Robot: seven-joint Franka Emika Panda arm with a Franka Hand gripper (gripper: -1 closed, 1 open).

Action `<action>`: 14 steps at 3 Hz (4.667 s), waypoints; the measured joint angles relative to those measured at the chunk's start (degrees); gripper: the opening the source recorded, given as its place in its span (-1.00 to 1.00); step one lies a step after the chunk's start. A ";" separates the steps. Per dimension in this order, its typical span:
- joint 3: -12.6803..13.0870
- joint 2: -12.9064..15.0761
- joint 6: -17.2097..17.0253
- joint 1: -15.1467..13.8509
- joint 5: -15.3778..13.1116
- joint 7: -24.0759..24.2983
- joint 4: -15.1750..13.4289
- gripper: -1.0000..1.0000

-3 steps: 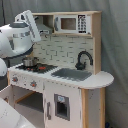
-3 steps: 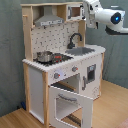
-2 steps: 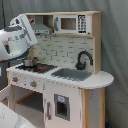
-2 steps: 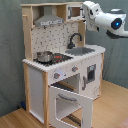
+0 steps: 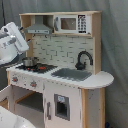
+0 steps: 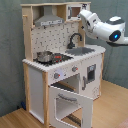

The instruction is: Play with the kitchen

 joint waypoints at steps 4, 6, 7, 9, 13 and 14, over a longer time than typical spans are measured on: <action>20.71 -0.88 -10.87 -2.15 -1.26 5.46 -4.40 1.00; 28.17 -0.99 -20.85 -2.13 -1.25 5.19 -5.37 1.00; 31.49 -0.99 -24.98 -2.11 -1.11 6.74 -7.50 1.00; 33.90 -0.99 -27.10 -2.02 -1.13 18.61 -13.94 1.00; 35.00 -0.89 -23.81 -1.91 -1.23 42.86 -21.14 1.00; 34.23 -0.90 -21.56 -1.91 -1.61 48.88 -21.96 1.00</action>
